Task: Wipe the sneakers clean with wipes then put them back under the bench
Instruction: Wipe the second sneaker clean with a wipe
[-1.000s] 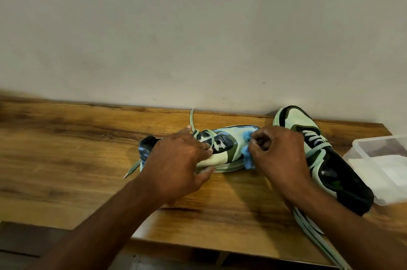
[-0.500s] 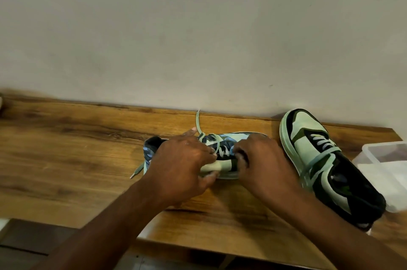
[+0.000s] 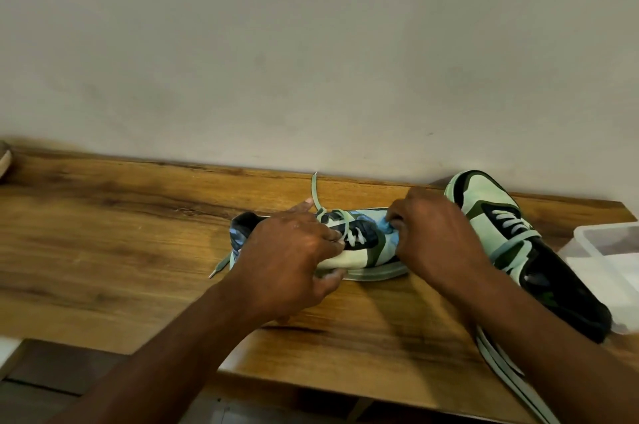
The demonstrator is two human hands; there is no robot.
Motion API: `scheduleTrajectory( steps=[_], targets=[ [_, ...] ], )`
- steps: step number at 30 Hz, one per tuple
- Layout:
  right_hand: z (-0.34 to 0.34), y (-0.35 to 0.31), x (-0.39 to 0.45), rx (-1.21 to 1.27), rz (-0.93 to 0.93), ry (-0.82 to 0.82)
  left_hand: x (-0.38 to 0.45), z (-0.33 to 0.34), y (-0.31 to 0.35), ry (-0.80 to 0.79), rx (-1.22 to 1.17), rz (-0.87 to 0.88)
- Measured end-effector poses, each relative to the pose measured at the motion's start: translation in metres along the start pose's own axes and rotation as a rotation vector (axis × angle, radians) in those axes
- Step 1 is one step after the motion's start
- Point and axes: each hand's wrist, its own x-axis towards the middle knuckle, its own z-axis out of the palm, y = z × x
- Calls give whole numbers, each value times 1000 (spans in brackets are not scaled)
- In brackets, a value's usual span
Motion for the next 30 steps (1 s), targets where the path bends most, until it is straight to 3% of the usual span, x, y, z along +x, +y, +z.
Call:
scheduleTrajectory(
  steps=[2,6,12,16,21,26,30],
  targets=[
    [1,0,3,-16,6,22,0,0,1,-3,-2,1],
    [10,-31,-4,-55,-130,-111,0,0,0,-21,-2,0],
    [4,-6,11,-84,10,32,-1,0,1,-30,-11,-11],
    [8,-31,4,-16,-79,-85,-2,-1,1,-39,-11,-8],
    [5,-7,14,-120,35,78,-2,-4,3,-58,-10,-29],
    [15,-30,9,63,-64,-54,-1,-5,4,-76,-16,-29],
    [8,-4,17,-2,43,101,-1,-6,4,-72,-11,-40]
  ],
)
